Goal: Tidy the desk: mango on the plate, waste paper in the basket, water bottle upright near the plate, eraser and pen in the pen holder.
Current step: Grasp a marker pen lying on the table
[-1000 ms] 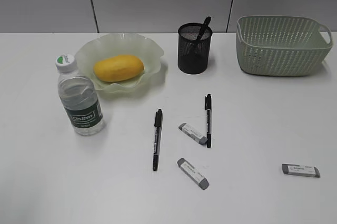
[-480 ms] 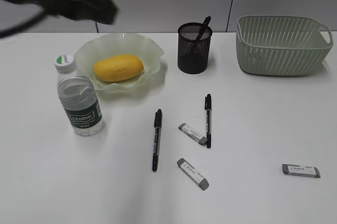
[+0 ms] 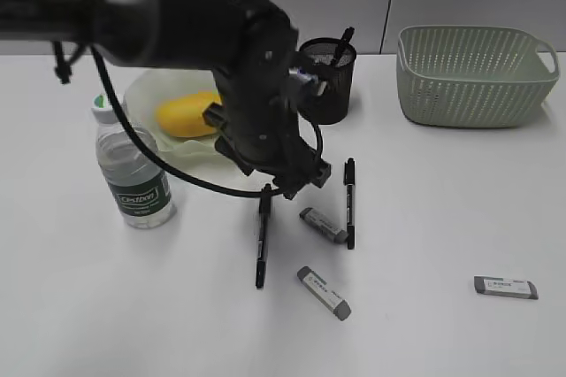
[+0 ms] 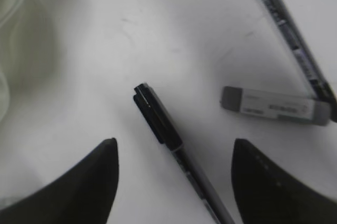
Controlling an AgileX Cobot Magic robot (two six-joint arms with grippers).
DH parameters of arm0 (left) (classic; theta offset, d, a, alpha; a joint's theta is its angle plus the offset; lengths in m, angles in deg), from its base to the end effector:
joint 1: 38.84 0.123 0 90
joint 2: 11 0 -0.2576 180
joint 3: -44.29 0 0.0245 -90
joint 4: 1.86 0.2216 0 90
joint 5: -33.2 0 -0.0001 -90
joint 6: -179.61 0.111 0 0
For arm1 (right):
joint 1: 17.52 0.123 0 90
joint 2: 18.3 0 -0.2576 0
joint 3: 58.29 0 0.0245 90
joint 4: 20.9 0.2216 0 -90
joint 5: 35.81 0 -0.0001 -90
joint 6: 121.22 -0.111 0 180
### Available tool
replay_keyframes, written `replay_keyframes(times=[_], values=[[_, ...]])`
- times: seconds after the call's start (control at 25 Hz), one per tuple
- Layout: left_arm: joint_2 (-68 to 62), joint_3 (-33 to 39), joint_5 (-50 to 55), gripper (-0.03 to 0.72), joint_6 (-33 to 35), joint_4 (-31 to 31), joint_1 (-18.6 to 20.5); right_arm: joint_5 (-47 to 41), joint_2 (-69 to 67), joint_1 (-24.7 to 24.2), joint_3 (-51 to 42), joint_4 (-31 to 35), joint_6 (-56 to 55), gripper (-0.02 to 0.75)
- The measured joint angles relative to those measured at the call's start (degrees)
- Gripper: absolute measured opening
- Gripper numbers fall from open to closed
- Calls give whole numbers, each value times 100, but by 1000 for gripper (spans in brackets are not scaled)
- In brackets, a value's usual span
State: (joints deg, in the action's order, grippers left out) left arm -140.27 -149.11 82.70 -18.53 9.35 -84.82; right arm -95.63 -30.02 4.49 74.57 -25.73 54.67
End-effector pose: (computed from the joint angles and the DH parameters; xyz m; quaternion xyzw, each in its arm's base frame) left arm 0.2910 -0.2775 0.1418 0.2894 0.9453 0.0020 0.1508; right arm 0.0234 0.0007 0.2578 -0.1334 0.8490 0.0741 0.5058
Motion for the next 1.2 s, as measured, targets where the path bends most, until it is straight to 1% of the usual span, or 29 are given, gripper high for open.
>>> replay_keyframes(times=[0.12, 0.2, 0.28, 0.4, 0.72, 0.76, 0.84, 0.96, 1.0, 1.2], values=[[-405, -238, 92, 502, -397, 128, 77, 0, 0, 0, 0, 0, 0, 351], [-575, -351, 123, 492, -502, 42, 189, 0, 0, 0, 0, 0, 0, 351], [-679, -422, 88, 477, -539, -151, 310, 0, 0, 0, 0, 0, 0, 350], [-754, -457, -37, 441, -569, -272, 439, 0, 0, 0, 0, 0, 0, 350], [-953, -477, -280, 352, -581, -492, 464, 0, 0, 0, 0, 0, 0, 350], [-958, -485, -271, 336, -587, -492, 464, 0, 0, 0, 0, 0, 0, 349], [-958, -491, -239, 277, -587, -471, 468, 0, 0, 0, 0, 0, 0, 350], [-960, -495, -227, 120, -587, -444, 477, 0, 0, 0, 0, 0, 0, 350], [-951, -495, -227, 107, -587, -444, 477, 0, 0, 0, 0, 0, 5, 349], [-611, -488, -538, 108, -587, -486, 477, 0, 0, 0, 0, 0, 5, 349]])
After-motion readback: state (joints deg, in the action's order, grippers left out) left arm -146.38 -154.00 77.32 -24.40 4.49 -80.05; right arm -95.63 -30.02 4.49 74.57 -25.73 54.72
